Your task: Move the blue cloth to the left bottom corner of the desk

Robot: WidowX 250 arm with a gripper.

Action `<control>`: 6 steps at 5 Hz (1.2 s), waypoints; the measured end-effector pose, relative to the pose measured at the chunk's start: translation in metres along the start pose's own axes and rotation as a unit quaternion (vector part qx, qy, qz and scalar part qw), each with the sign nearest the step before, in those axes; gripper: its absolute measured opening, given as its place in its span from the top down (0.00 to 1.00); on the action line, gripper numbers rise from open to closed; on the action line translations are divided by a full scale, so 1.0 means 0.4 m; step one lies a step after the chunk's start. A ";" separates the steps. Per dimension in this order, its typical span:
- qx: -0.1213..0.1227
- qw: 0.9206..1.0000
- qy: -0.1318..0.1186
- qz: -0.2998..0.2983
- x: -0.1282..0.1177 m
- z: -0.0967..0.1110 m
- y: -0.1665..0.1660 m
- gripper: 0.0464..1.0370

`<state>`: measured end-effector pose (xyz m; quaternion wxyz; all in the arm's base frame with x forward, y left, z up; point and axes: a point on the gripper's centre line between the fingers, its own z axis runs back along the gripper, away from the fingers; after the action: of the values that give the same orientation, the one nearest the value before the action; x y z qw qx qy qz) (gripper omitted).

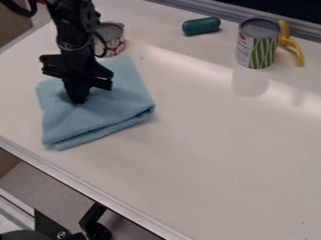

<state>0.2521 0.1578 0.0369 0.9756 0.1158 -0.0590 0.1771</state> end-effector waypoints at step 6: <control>-0.107 0.994 -0.014 -0.036 -0.044 0.212 -0.060 0.99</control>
<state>0.2381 0.1090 0.1113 0.9872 0.0156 -0.0868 0.1329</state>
